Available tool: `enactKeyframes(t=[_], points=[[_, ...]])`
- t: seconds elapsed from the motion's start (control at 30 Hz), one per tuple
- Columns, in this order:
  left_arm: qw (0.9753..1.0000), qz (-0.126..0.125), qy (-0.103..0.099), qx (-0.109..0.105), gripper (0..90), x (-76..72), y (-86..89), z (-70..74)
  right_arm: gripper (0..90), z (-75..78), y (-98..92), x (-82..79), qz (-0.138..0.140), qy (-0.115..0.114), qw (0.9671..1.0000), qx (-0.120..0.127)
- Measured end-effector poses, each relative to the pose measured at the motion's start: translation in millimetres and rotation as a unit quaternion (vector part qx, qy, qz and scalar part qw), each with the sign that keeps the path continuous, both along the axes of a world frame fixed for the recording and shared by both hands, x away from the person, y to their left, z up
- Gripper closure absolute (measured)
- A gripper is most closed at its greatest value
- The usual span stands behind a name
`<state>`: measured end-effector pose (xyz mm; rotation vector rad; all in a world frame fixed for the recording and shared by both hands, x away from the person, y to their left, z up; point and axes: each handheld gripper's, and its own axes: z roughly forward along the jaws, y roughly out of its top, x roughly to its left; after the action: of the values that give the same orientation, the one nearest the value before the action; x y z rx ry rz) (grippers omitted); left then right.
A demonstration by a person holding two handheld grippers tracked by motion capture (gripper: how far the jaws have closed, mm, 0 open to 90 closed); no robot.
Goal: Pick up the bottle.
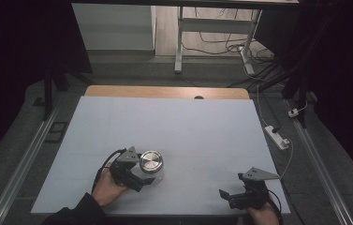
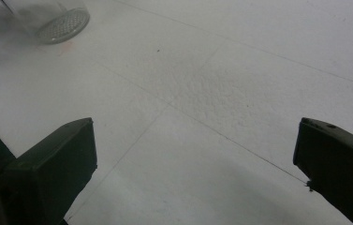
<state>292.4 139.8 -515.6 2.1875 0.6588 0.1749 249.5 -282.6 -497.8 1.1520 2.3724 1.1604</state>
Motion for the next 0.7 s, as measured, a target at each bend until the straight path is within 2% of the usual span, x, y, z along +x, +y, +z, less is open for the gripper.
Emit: enactKeyframes(t=[0.23, 0.47, 0.5, 0.7], points=[[0.9998, -0.015, -0.012, 0.002, 0.6, 5.8, -10.0, -0.5, 0.0, 0.0, 0.2, -0.1, 0.001, -0.001, 1.0, -0.001], [0.9994, -0.024, -0.025, 0.0, 10.2, 4.0, -8.4, 1.4, 0.0, 0.0, 0.4, -0.3, 0.002, -0.002, 1.0, -0.002], [0.9993, -0.026, -0.026, -0.002, 14.3, 3.4, -8.7, 1.5, 0.0, -0.1, 0.5, -0.3, 0.002, -0.001, 1.0, -0.003], [0.9991, -0.028, -0.032, 0.004, 15.1, 2.5, -8.7, 2.3, 0.0, -0.1, 0.9, -0.2, 0.003, -0.001, 1.0, -0.004]])
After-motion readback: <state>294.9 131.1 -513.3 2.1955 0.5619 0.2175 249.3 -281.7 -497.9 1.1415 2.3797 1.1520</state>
